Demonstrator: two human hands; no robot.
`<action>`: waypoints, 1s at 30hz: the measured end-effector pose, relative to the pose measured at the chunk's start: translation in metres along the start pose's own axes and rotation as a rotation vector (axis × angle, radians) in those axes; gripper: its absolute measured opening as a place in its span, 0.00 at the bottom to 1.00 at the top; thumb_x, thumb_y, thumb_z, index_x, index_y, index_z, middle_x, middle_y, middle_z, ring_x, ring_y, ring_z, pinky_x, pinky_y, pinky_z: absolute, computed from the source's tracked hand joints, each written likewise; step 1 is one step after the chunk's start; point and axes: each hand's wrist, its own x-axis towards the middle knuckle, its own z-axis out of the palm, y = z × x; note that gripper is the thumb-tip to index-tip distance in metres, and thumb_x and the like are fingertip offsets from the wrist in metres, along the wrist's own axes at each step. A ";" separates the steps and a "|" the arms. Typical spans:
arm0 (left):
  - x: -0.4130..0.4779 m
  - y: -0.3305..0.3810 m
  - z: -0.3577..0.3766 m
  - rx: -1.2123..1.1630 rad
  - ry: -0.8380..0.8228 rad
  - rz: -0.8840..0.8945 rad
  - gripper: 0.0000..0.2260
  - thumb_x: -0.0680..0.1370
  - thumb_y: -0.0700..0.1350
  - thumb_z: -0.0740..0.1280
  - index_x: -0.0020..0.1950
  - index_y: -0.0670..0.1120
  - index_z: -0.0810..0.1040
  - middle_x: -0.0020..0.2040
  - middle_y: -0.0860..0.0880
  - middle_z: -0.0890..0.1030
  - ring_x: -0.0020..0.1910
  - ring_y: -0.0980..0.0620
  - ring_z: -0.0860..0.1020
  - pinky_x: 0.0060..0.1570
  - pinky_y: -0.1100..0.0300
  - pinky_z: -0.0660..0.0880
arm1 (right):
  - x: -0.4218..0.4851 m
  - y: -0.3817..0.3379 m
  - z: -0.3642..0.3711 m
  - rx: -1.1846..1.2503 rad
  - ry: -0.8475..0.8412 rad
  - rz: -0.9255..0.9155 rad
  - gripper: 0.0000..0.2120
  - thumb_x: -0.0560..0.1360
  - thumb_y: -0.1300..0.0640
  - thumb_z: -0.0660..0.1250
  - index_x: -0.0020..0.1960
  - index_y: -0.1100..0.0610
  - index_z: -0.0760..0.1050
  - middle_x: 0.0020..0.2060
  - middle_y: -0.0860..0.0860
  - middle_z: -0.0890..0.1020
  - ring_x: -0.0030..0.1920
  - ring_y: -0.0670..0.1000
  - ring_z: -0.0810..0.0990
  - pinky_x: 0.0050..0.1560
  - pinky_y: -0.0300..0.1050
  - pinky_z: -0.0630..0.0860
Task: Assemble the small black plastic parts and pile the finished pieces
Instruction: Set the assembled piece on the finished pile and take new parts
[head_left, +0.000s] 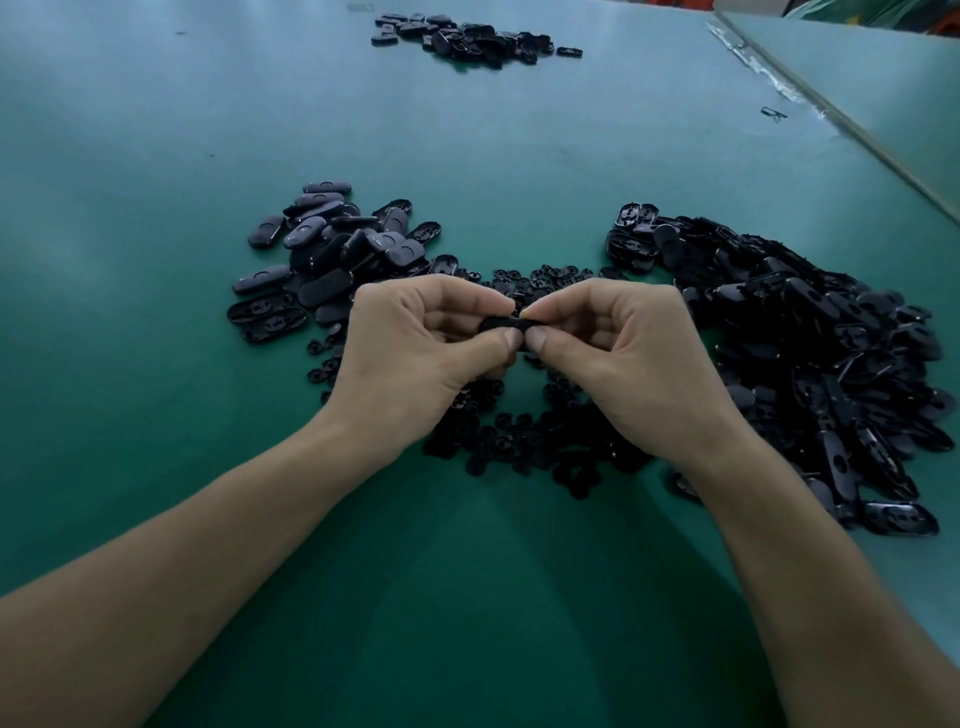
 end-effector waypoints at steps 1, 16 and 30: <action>0.000 0.000 0.000 0.007 0.003 0.003 0.11 0.71 0.32 0.77 0.43 0.47 0.84 0.34 0.48 0.85 0.31 0.54 0.83 0.35 0.66 0.79 | 0.000 0.000 0.000 -0.001 -0.001 -0.002 0.07 0.74 0.61 0.75 0.45 0.49 0.83 0.38 0.48 0.86 0.41 0.50 0.85 0.49 0.54 0.83; 0.007 -0.005 -0.003 -0.104 0.316 -0.010 0.20 0.78 0.35 0.71 0.69 0.43 0.74 0.55 0.50 0.84 0.54 0.56 0.83 0.57 0.58 0.80 | -0.006 0.011 -0.025 -0.899 0.291 0.297 0.19 0.81 0.49 0.64 0.67 0.59 0.77 0.60 0.63 0.77 0.60 0.64 0.73 0.58 0.56 0.72; 0.007 -0.002 -0.007 -0.100 0.326 -0.012 0.45 0.75 0.33 0.71 0.82 0.59 0.50 0.82 0.60 0.50 0.70 0.59 0.72 0.60 0.67 0.75 | -0.003 0.013 -0.025 -0.810 0.335 0.271 0.10 0.82 0.55 0.63 0.56 0.55 0.82 0.48 0.56 0.83 0.51 0.60 0.80 0.49 0.56 0.79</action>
